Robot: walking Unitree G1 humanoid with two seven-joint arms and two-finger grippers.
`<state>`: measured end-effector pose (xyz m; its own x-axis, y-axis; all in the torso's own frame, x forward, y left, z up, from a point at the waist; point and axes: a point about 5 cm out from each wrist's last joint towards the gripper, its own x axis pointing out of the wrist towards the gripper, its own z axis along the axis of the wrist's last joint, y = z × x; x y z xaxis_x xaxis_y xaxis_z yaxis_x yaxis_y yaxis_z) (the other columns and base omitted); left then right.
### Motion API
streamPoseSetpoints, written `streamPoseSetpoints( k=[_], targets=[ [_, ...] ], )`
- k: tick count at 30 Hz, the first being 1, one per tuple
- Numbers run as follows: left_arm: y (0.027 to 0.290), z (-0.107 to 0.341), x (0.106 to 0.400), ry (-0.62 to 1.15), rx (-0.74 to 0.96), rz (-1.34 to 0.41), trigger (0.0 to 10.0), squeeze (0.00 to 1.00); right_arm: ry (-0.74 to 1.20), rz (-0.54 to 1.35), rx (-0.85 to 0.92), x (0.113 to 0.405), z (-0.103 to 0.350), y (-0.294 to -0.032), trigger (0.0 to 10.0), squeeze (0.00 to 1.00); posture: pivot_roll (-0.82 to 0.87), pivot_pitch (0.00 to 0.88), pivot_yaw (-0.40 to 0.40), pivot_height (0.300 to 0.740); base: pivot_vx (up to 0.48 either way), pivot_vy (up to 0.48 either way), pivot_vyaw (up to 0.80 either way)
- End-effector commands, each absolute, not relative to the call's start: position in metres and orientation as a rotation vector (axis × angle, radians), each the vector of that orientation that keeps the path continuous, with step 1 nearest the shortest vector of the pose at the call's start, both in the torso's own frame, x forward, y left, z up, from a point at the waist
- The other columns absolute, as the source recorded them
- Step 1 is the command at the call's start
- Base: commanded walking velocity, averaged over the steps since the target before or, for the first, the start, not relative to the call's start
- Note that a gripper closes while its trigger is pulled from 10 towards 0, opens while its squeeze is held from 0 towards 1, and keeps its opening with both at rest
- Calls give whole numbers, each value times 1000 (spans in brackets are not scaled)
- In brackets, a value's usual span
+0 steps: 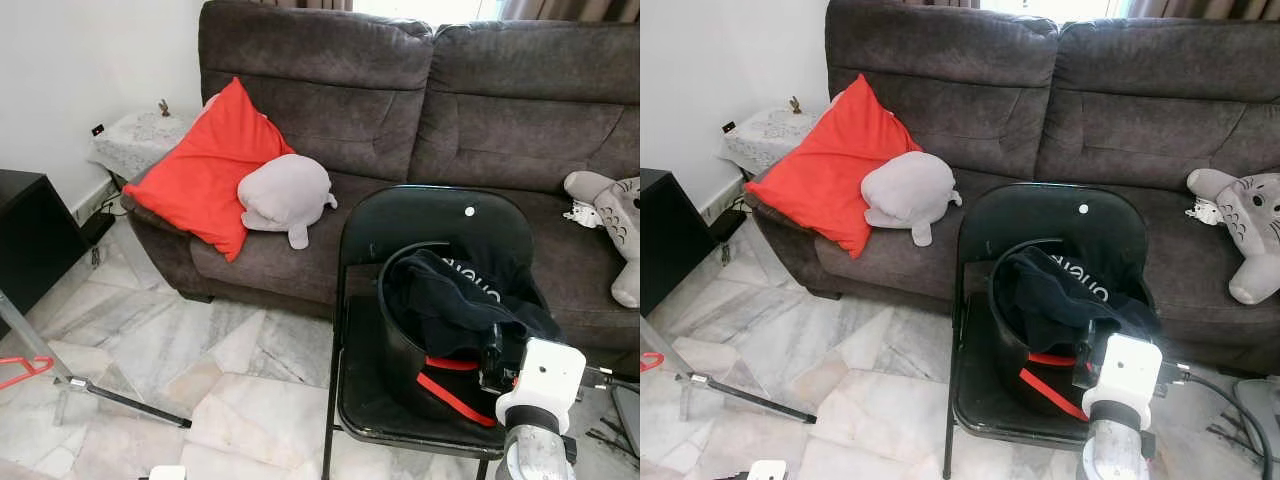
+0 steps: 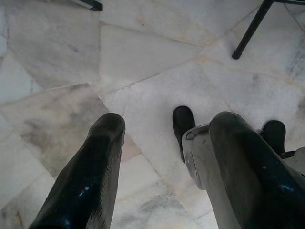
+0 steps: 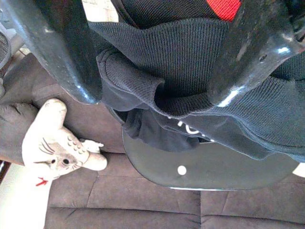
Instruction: Hang hanger
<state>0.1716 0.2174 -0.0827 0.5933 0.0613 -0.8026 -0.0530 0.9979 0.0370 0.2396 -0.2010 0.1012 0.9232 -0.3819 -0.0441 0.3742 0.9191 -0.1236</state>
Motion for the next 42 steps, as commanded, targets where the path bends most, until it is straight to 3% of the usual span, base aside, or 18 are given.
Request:
streamPoseSetpoints(
  k=[1,16,42],
  targets=[
    [220,-85,166,959,17,67,10000,0,100,-394,-118,239,96,-202,10000,0,-94,54,53,740,0,0,0],
    [220,-85,166,960,19,65,10000,0,159,-462,-87,230,86,-209,10000,0,-98,54,55,740,0,0,0],
    [222,-84,167,959,25,64,10000,0,111,-485,-53,252,93,-219,10000,0,-87,49,61,740,0,0,0]
  ],
)
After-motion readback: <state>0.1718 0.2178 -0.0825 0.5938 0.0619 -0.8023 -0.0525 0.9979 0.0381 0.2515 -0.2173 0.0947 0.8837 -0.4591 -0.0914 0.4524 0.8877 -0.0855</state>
